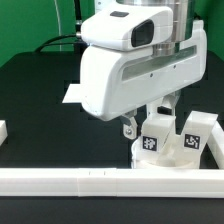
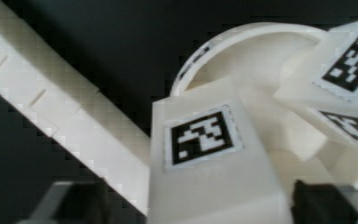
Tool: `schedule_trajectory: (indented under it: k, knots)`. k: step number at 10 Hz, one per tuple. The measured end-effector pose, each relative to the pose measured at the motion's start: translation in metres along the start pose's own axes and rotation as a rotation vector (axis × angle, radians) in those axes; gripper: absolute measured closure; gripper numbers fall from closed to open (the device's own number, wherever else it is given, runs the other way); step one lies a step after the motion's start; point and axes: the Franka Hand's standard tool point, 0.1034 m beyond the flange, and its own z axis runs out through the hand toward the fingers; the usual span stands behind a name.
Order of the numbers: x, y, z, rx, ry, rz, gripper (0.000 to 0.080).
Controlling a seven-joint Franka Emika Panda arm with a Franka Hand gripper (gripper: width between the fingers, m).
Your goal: Assemble stool
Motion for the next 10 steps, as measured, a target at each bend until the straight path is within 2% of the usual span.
schedule_trajectory:
  k: [1, 2, 10]
  knots:
    - [-0.0002, 0.0002, 0.0000, 0.000, 0.000, 0.022, 0.0411]
    - [-0.0005, 0.0006, -0.0001, 0.000, 0.000, 0.022, 0.0458]
    - [-0.0009, 0.0022, -0.0002, 0.000, 0.006, 0.614, 0.0458]
